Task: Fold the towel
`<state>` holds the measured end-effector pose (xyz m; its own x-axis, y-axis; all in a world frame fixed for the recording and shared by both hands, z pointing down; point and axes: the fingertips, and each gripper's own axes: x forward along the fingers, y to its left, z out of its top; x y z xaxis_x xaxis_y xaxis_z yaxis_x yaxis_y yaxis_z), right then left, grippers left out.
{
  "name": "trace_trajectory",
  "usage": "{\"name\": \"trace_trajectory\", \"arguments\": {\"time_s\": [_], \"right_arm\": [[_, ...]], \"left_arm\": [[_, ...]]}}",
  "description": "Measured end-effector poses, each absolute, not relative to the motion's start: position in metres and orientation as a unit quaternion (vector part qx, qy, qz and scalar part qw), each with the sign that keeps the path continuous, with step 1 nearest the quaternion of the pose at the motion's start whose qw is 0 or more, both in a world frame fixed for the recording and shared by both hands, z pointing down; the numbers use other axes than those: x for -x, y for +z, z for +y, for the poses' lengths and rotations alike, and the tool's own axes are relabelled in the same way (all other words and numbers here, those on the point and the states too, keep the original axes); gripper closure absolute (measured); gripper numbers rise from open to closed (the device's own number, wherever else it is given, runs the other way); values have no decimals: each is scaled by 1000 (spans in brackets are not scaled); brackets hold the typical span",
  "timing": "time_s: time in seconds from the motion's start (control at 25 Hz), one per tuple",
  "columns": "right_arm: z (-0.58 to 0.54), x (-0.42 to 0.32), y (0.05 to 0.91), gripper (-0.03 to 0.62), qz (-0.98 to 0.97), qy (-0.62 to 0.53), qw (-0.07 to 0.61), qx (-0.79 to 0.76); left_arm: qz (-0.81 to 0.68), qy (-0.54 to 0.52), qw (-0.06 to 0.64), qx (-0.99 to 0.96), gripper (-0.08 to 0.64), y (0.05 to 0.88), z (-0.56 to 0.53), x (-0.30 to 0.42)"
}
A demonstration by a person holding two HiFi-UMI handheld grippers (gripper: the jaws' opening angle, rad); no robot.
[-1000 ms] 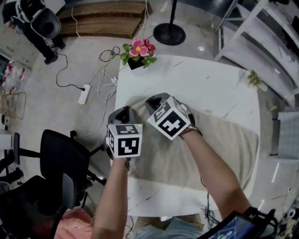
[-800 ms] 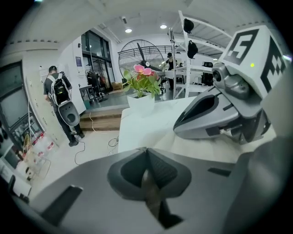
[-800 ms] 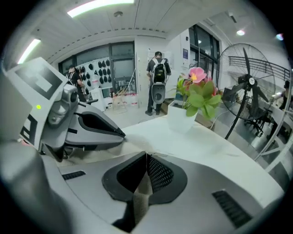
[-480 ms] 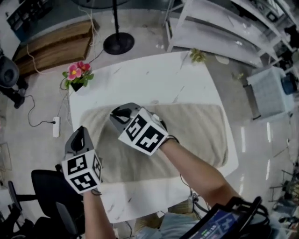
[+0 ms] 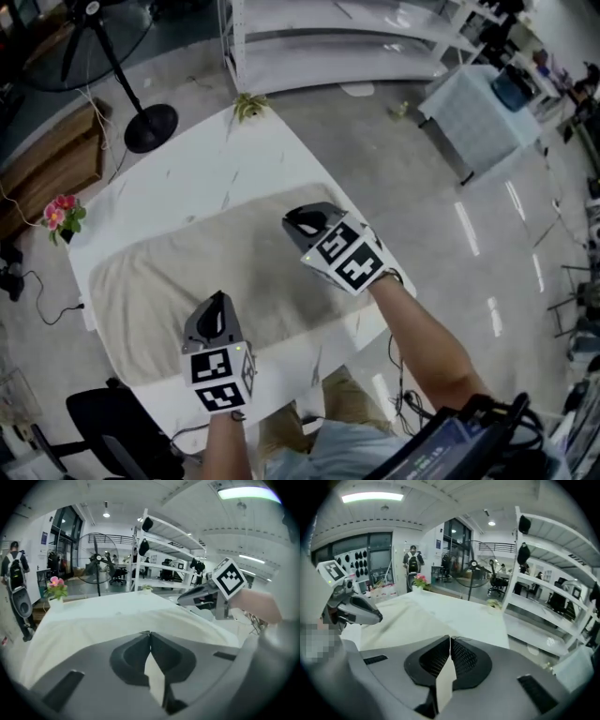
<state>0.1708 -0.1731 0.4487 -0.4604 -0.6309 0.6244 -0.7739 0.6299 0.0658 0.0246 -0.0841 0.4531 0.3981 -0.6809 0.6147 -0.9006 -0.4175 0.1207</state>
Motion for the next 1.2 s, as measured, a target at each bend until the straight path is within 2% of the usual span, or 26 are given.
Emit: {"name": "trace_trajectory", "arguments": {"time_s": [0.2, 0.32, 0.4, 0.48, 0.68, 0.84, 0.92, 1.08, 1.2], "right_arm": [[-145, -287, 466, 575, -822, 138, 333, -441], [-112, -302, 491, 575, -829, 150, 345, -413], [-91, -304, 513, 576, -833, 157, 359, -390], [-77, -307, 528, 577, -835, 158, 370, -376], [-62, -323, 534, 577, -836, 169, 371, -368], [-62, -326, 534, 576, -836, 178, 361, -373], [-69, -332, 525, 543, -829, 204, 335, -399], [-69, -353, 519, 422, -788, 312, 260, -462], [-50, -358, 533, 414, -750, 377, 248, -483]], "left_arm": [[-429, 252, 242, -833, 552, 477, -36, -155], [-406, 274, 269, -829, 552, 508, -11, -206], [-405, 304, 262, -822, 552, 525, -1, -221], [-413, 320, 242, -817, 551, 530, 1, -226], [-427, 309, 285, -801, 551, 533, 4, -226], [-432, 309, 283, -798, 551, 533, 7, -228], [-434, 301, 285, -800, 551, 529, 6, -226], [-446, 272, 277, -806, 551, 507, -9, -213], [-451, 260, 262, -812, 551, 495, -21, -200]]}}
